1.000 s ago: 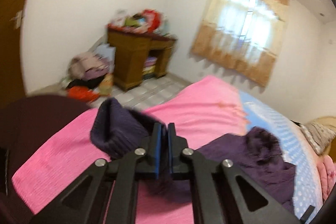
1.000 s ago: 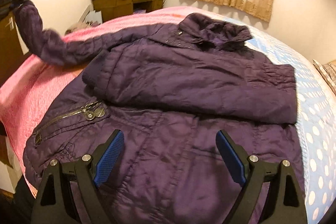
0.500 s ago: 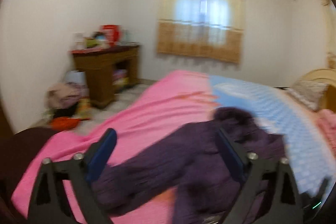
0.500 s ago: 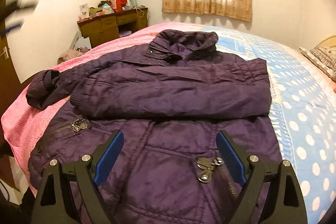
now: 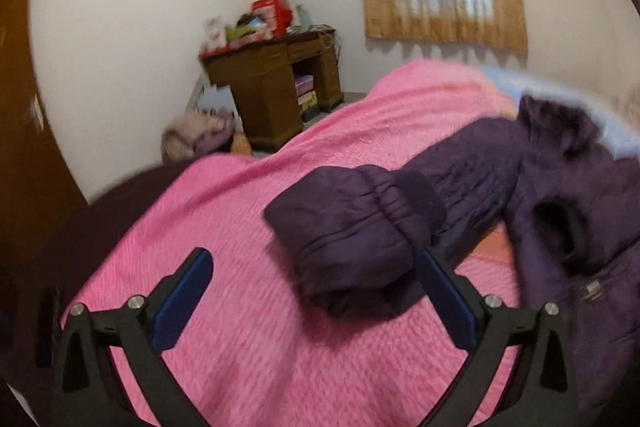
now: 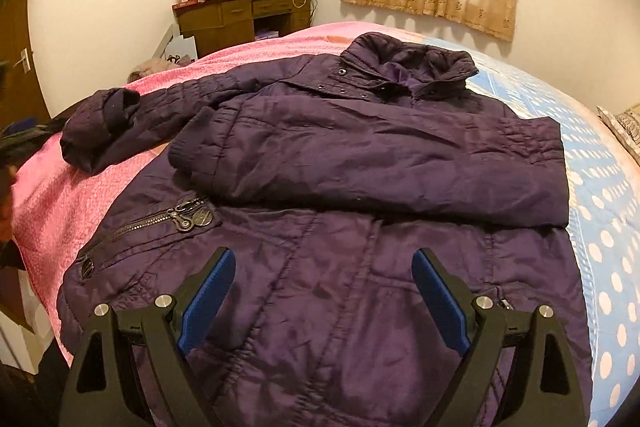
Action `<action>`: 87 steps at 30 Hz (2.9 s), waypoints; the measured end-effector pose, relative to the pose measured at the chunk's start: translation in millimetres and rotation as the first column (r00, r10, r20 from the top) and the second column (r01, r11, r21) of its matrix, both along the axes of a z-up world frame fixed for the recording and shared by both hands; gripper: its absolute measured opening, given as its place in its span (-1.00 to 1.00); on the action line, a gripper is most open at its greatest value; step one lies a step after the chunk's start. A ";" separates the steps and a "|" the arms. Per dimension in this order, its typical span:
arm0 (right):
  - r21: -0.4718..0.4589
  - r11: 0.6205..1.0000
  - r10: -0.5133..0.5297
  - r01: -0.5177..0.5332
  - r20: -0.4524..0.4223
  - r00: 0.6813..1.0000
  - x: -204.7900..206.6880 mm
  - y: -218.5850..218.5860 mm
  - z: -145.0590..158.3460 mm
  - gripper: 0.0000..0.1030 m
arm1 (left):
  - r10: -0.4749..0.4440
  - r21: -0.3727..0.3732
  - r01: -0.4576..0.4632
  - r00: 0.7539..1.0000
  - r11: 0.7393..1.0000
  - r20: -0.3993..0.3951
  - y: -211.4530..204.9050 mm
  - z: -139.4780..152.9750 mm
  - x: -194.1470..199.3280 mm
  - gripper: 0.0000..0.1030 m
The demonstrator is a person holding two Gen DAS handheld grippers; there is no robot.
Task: Fold large clothes
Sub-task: 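Grasp the other sleeve cuff with the left tool and lift it, then fold the held sleeve across the jacket front with the left tool and release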
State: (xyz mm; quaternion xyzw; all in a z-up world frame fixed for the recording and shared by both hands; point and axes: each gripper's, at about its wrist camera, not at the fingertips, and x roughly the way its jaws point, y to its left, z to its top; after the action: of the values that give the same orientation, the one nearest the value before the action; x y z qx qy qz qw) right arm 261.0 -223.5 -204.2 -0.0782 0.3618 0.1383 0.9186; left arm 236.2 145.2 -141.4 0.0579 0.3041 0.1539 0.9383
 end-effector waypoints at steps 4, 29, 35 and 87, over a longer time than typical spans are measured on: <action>-0.006 1.000 -0.006 0.006 -0.004 1.000 -1.9 1.2 -1.6 0.75 | 0.005 0.233 0.008 0.998 0.973 -0.056 -22.8 -25.1 37.2 1.00; 0.087 0.996 -0.027 0.028 -0.019 0.999 -9.8 -22.4 -12.1 0.75 | -0.141 0.194 0.144 0.990 0.971 -0.026 -63.1 48.8 50.0 -0.67; 0.126 0.991 -0.048 0.050 -0.013 0.999 -12.3 -38.8 -10.7 0.75 | -0.168 0.182 0.162 0.986 0.970 0.021 -84.4 69.5 49.7 -0.71; 0.524 0.852 0.049 0.022 -0.121 0.991 124.4 -102.8 73.4 -0.85 | -0.156 -0.091 0.158 0.987 0.983 0.020 -94.6 39.9 90.0 1.00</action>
State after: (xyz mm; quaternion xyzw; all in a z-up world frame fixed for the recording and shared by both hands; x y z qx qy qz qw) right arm 385.4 -326.3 -130.7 0.1814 0.3690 0.2430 0.8786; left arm 326.3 50.7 -101.5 0.0374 0.2993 0.0656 0.9512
